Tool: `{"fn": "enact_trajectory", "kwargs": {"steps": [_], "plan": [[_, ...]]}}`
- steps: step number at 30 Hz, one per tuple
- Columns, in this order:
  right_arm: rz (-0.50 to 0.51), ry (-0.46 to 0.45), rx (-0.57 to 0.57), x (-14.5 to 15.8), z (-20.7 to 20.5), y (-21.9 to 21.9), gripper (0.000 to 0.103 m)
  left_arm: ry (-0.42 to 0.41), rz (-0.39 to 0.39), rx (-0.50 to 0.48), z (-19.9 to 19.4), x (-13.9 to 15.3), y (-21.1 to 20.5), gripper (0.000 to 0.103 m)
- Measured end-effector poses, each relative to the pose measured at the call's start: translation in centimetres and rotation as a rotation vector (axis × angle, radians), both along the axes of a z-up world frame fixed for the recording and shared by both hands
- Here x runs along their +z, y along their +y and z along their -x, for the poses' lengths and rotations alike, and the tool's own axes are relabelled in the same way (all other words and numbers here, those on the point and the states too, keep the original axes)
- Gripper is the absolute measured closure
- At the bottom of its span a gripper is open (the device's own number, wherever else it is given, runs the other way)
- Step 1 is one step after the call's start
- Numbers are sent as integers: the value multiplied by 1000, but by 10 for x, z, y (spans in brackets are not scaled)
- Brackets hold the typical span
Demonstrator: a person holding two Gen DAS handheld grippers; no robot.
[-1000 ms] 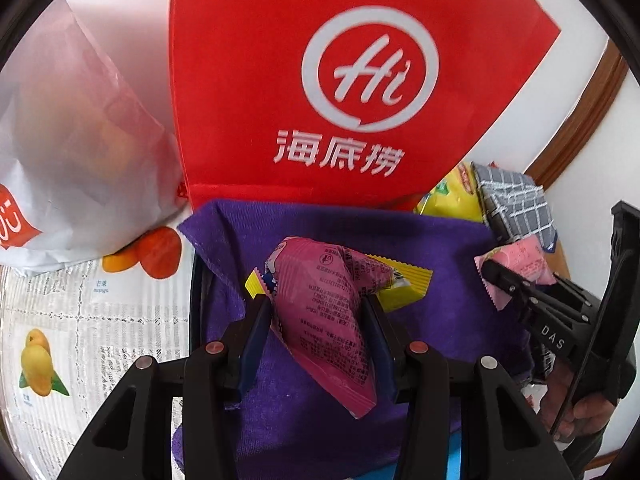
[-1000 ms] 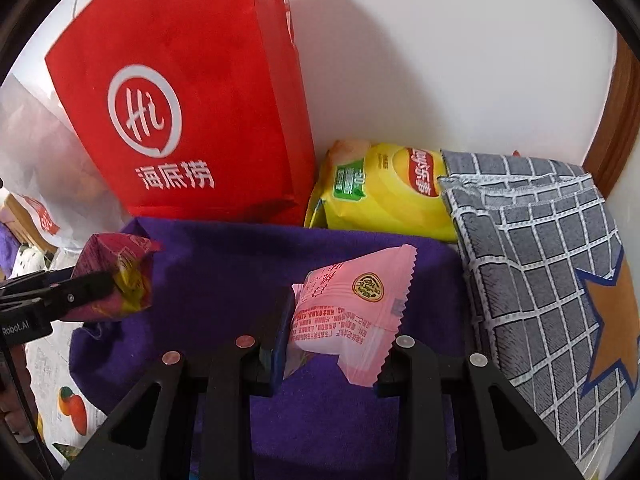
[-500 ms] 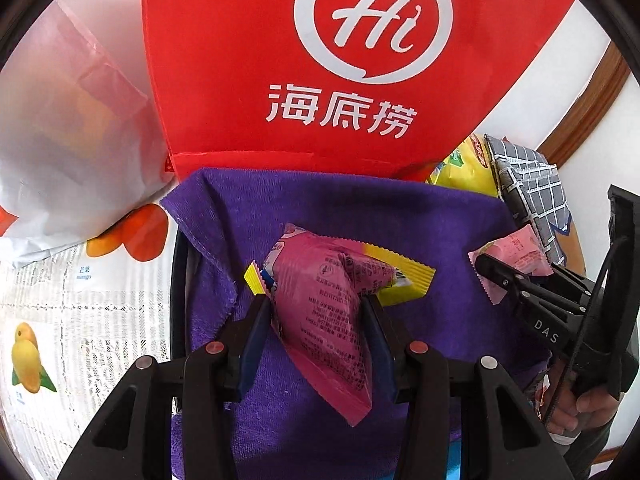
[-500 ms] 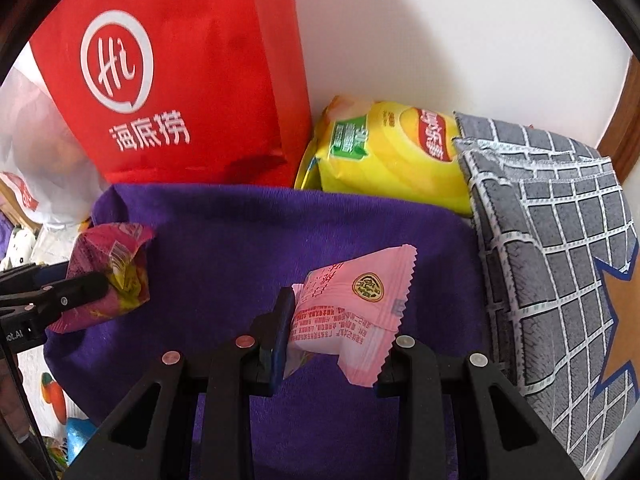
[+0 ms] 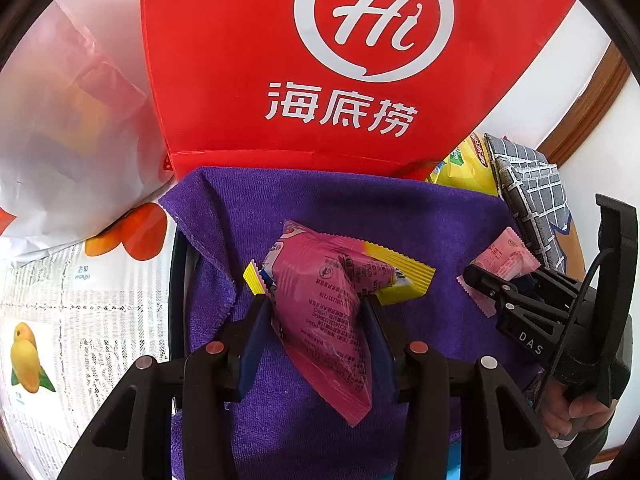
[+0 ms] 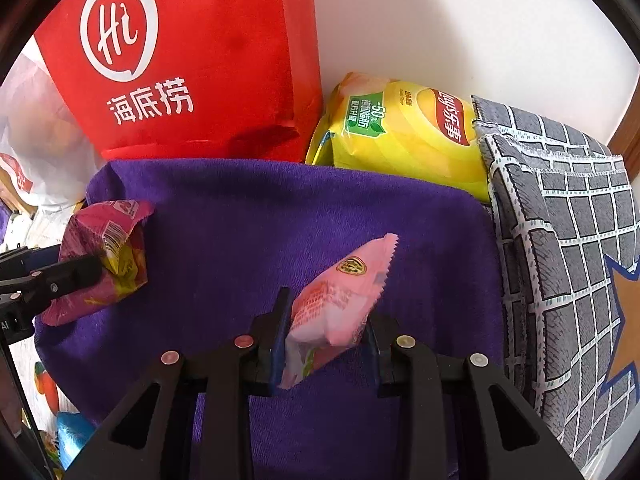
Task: Organize snacks
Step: 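Open both tools to drop the pink snacks onto the purple towel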
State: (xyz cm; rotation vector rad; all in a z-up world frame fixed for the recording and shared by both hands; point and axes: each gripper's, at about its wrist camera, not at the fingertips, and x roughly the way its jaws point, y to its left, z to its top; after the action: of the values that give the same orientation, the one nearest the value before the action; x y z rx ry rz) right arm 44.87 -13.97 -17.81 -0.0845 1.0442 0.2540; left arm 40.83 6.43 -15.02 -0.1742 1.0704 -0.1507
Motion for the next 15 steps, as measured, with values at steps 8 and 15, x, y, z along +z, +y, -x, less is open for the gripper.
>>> {"fn": "enact_trajectory", "kwargs": {"steps": [8, 15], "plan": [[9, 1, 2, 0, 3, 1, 69, 0, -4, -1, -1, 1, 0, 58], [0, -31, 17, 14, 9, 4, 50, -5, 15, -4, 1, 5, 1, 48]]}}
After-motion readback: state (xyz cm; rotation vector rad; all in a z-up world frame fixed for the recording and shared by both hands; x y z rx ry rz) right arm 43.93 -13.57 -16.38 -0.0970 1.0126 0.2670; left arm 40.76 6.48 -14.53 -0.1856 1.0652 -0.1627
